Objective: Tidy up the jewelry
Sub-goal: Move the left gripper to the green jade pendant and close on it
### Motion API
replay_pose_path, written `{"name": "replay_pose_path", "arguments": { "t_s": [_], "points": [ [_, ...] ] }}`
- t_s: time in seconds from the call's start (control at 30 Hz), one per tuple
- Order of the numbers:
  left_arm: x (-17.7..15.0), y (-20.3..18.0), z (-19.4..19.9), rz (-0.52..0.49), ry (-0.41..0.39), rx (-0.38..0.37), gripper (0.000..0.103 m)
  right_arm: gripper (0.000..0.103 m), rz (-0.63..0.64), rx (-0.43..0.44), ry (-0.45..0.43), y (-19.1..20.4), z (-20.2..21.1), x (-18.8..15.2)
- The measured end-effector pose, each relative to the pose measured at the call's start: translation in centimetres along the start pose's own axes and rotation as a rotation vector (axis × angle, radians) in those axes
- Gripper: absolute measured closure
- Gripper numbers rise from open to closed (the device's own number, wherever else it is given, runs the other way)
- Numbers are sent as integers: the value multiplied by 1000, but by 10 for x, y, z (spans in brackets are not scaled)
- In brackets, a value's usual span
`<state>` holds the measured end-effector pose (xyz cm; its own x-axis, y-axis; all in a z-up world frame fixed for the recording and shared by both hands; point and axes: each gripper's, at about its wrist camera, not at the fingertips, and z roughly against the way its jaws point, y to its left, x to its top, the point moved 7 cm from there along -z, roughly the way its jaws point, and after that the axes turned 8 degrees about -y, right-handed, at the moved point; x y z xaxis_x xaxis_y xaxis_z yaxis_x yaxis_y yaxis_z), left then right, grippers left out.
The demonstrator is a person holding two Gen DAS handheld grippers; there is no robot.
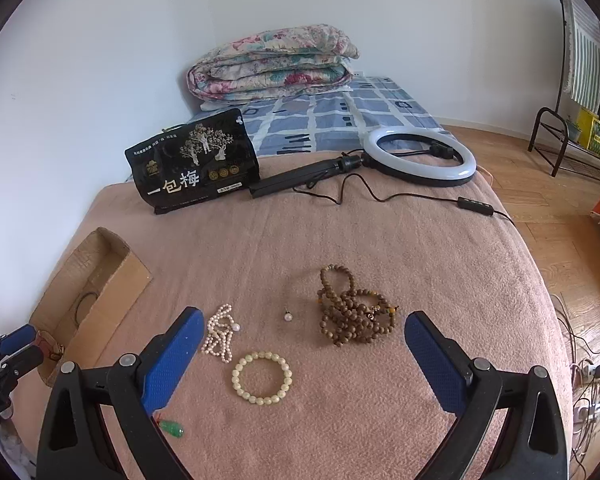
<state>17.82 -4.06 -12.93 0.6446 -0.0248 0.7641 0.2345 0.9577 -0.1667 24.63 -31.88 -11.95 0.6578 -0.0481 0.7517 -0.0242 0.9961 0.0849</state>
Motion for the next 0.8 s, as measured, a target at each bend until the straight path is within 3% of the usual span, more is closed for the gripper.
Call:
{"name": "replay_pose_path", "arguments": {
  "t_s": [0.63, 0.8],
  "points": [
    [-67, -54, -36, -85, 178, -132, 48, 3, 138, 51, 134, 23, -43, -55],
    [-80, -71, -47, -149, 204, -150, 48, 14, 105, 34, 187, 12, -60, -66]
  ]
}}
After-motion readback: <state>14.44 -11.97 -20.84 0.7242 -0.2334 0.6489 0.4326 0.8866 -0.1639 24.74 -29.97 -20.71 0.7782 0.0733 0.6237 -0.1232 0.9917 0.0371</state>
